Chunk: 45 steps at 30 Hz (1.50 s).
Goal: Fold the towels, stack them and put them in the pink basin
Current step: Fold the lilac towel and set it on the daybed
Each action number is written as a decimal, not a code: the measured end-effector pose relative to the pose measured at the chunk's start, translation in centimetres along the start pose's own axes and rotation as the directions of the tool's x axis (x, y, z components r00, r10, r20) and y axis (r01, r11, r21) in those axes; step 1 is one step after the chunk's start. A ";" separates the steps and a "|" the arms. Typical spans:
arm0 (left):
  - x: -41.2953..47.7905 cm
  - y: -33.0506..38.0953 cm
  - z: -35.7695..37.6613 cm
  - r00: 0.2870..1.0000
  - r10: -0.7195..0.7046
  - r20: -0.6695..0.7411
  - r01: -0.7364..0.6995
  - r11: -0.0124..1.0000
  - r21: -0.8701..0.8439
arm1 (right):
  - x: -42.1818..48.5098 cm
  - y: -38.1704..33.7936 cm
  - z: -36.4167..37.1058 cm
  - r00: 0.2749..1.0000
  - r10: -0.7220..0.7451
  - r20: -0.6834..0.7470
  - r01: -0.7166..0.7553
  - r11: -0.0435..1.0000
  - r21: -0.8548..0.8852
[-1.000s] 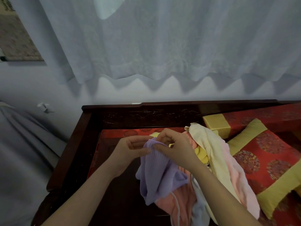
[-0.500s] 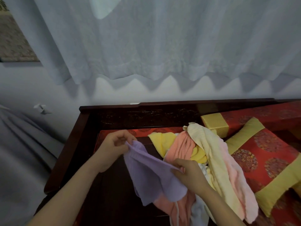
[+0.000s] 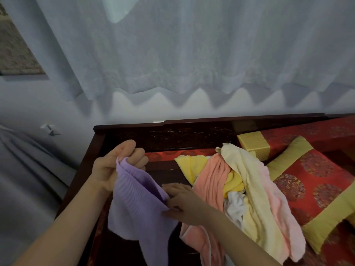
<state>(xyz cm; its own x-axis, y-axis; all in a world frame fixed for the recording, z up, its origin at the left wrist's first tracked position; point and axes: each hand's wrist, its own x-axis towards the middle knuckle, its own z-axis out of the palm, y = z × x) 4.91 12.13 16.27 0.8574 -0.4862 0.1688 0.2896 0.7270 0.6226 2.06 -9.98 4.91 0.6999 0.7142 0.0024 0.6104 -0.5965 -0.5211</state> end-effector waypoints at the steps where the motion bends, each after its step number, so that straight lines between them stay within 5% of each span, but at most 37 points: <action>1: 0.3 0.6 0.0 1.000 0.011 -0.001 -0.011 0.995 0.102 | 0.1 -0.2 0.5 0.999 0.036 0.006 -0.036 0.999 -0.004; 6: 0.9 4.5 -0.6 0.983 0.025 -0.180 0.065 0.878 0.474 | -0.4 1.8 -2.8 0.957 0.153 -0.248 -0.172 0.983 -0.057; 8: 1.0 7.2 -1.0 0.930 0.240 -0.277 0.078 0.608 0.790 | -0.5 3.5 -6.2 0.908 0.136 -0.397 -0.182 0.980 -0.081; 10: 1.3 8.9 -1.0 0.924 0.314 -0.219 0.074 0.415 0.907 | -0.4 4.5 -9.8 0.821 0.090 -0.564 -0.185 0.976 -0.113; 15: 1.7 10.4 -0.9 0.911 0.409 -0.046 0.119 -0.154 0.981 | 0.4 4.5 -16.1 0.695 -0.124 -0.708 -0.122 0.950 -0.287; 18: 2.1 10.2 -1.1 0.906 0.415 0.085 0.049 -0.304 0.951 | 1.1 4.4 -18.2 0.693 -0.198 -0.693 -0.114 0.919 -0.377; 23: 2.5 10.3 -0.1 0.902 0.417 0.110 -0.099 -0.047 0.994 | 1.8 5.1 -20.4 0.612 -0.347 -0.711 -0.117 0.849 -0.515; 28: 1.8 10.3 -1.8 0.966 0.068 0.249 -0.184 -0.496 0.849 | 2.3 5.5 -21.0 0.818 -0.272 -0.507 -0.057 0.838 -0.542; 31: 1.5 10.0 -2.7 0.939 0.226 0.259 -0.079 -0.591 0.803 | 2.7 5.2 -19.6 0.832 -0.086 -0.549 -0.104 0.946 -0.307; 32: 1.5 9.7 -2.6 0.891 0.390 0.232 0.006 -0.522 0.853 | 2.8 5.2 -19.1 0.804 -0.010 -0.595 -0.103 0.982 -0.155; 34: 2.1 8.6 -1.8 0.730 0.683 0.034 0.084 -0.139 0.987 | 3.0 5.2 -18.4 0.757 0.127 -0.640 -0.076 0.991 0.107; 35: 2.4 8.2 -1.3 0.677 0.732 -0.080 0.071 0.042 0.997 | 3.2 5.2 -18.3 0.755 0.169 -0.633 -0.078 0.983 0.169; 36: 2.4 7.9 -0.9 0.659 0.739 -0.137 0.071 0.119 0.990 | 3.3 5.4 -18.2 0.767 0.189 -0.613 -0.091 0.978 0.187; 38: 2.0 7.8 -1.5 0.745 0.663 -0.074 0.096 0.003 0.995 | 3.4 6.3 -18.2 0.788 0.183 -0.588 -0.126 0.982 0.138; 41: 0.3 8.8 -3.2 0.969 0.239 -0.070 0.114 -0.176 0.978 | 2.8 7.8 -18.2 0.805 0.183 -0.564 -0.189 0.981 0.047; 43: -0.5 9.3 -4.0 0.994 0.056 -0.099 0.109 -0.208 0.972 | 2.5 8.2 -18.4 0.813 0.201 -0.546 -0.189 0.979 0.080; 45: -0.9 9.3 -4.4 0.982 0.166 -0.091 0.111 -0.116 0.987 | 2.3 8.3 -18.7 0.902 0.209 -0.377 -0.187 0.978 0.093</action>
<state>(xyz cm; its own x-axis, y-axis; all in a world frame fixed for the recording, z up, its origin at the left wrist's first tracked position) 8.66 21.46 18.59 0.9288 -0.3123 0.1998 -0.3581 -0.6169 0.7008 15.67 -20.14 16.59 0.8987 0.3818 0.2157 0.4315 -0.6828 -0.5896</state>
